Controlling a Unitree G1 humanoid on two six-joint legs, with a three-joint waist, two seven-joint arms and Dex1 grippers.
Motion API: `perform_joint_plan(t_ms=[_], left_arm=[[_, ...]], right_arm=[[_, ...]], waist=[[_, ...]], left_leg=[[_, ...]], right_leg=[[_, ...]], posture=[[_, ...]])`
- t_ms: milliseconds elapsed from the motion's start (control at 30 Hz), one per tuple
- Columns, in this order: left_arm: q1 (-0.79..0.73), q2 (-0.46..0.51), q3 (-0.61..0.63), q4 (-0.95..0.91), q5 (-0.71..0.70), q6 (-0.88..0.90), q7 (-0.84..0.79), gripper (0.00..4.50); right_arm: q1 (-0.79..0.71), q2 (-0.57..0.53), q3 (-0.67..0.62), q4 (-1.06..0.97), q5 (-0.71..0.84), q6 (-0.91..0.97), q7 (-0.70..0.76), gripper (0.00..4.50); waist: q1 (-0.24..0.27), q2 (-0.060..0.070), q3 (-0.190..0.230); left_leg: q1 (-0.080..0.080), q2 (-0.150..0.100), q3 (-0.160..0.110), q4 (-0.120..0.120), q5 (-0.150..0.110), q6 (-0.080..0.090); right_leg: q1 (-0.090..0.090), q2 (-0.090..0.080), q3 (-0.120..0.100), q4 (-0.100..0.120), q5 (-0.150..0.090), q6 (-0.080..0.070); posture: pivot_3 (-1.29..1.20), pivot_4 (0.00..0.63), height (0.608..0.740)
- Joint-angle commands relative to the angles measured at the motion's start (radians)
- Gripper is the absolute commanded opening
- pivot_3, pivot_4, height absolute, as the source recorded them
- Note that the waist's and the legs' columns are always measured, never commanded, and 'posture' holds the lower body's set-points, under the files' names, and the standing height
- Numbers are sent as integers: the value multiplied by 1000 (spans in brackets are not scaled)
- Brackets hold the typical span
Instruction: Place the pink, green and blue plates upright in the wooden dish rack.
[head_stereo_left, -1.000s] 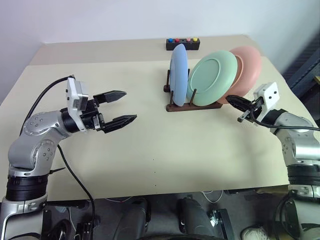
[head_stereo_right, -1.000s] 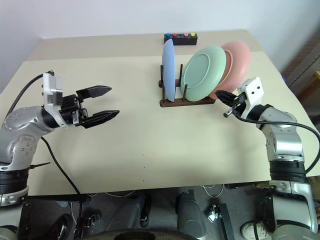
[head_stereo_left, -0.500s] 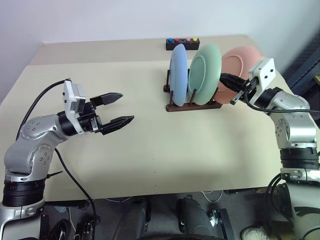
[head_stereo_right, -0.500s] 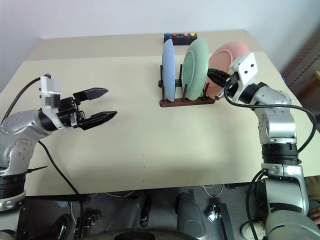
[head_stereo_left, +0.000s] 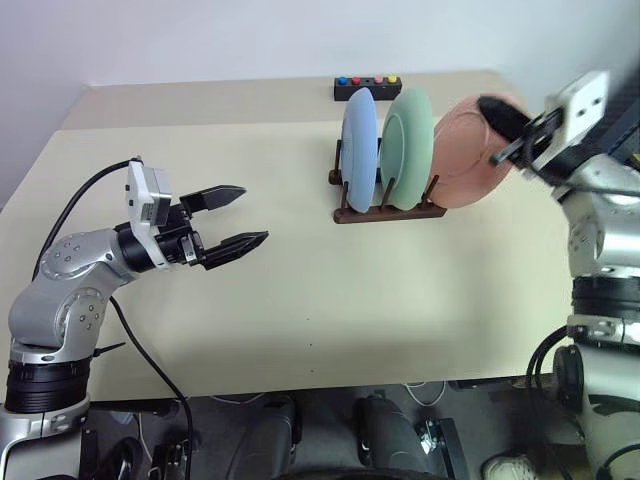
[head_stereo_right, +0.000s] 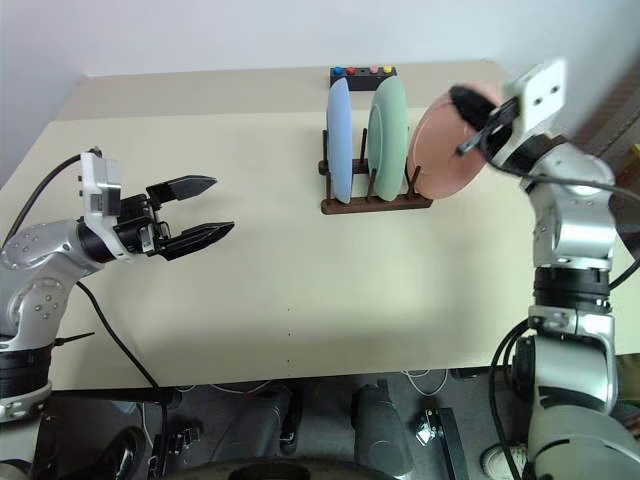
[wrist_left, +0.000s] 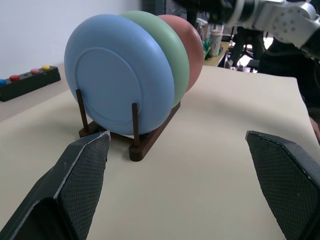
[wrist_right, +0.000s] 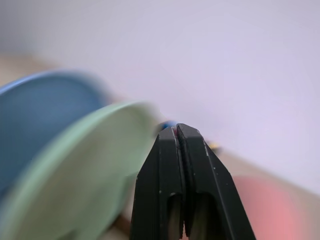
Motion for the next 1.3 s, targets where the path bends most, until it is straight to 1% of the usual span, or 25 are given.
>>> perform_joint_plan(t_ms=[33, 200, 300, 400, 533, 600, 733, 833, 1067, 1133, 1233, 1300], left_arm=[[-12, 3, 19, -21, -15, -11, 0, 4500], [-18, 1, 13, -23, -15, -10, 0, 4500], [-18, 1, 12, -22, -15, -10, -1, 4500], [-20, 2, 12, -21, -14, -8, -1, 4500], [-20, 1, 11, -22, -12, -9, 1, 4500], [-21, 0, 12, -23, -15, -7, 5, 4500], [-17, -2, 12, -21, -12, -10, 6, 4500], [-13, -4, 11, -18, -8, -13, 7, 4500], [-16, -6, 7, -13, 1, -20, 9, 4500], [-17, -4, 10, -10, 2, -21, 9, 4500], [-16, -2, 11, -6, 4, -24, 6, 4500], [-21, 8, 18, 5, 6, -26, -2, 4500]], right_arm=[[-60, -47, -77, 112, -24, -80, -111, 21], [-58, -103, -17, 273, -167, -154, -229, 21], [-37, -102, 14, 290, -193, -151, -216, 21], [-4, -88, 52, 267, -191, -93, -155, 21], [23, -68, 64, 193, -142, -47, -78, 21], [25, -58, 54, 160, -111, -15, -52, 21], [20, -36, 6, 81, -22, -8, -14, 21], [28, -30, 1, 19, 17, 12, 15, 21], [32, -45, 23, 48, -40, -14, -19, 21], [11, -48, 1, 82, -56, -49, -64, 21], [-19, -40, -52, 97, 5, -34, -74, 21], [-8, -30, -88, 34, 113, 29, 4, 21]], waist=[[-1, 0, 0], [-5, 0, 0], [-9, 1, 0], [-9, 1, 0], [-6, 1, 0], [-6, 1, 0], [-3, 1, 0], [-4, 1, 0], [-3, 1, 0], [-3, 1, 0], [-3, 1, 0], [-4, 1, 0]], left_leg=[[0, 0, 0, 0, 0, 0], [0, 0, 1, 0, 0, 0], [0, 0, 1, 0, 0, 0], [1, 1, 2, -1, 0, 0], [1, 1, 2, -1, 0, 0], [0, 1, 2, 0, 0, 0], [1, 1, 2, 0, 0, 0], [1, 1, 2, 0, 0, 0], [1, 1, 2, 0, 0, 0], [1, 1, 2, 0, 0, 0], [1, 0, 2, 0, 0, 0], [1, 1, 2, 0, 0, 0]], right_leg=[[0, 0, 0, 0, 0, 0], [0, 0, 0, 0, 0, 0], [0, 0, 0, 0, 0, 0], [0, 1, 1, 0, 0, 0], [0, 1, 1, 0, 0, 0], [0, 1, 1, 0, 0, 0], [0, 1, 0, 0, 0, 0], [0, 1, 0, 0, 0, 0], [0, 1, 0, 0, 0, 0], [0, 1, 0, 0, 0, 0], [0, 1, 0, 0, 0, 0], [0, 1, 0, 0, 0, 0]], posture=[[0, 150, 740], [0, 150, 740], [0, 150, 740], [0, 150, 740], [0, 150, 740], [0, 150, 740], [0, 150, 740], [0, 150, 740], [0, 150, 740], [0, 150, 740], [0, 150, 740], [0, 150, 740]])
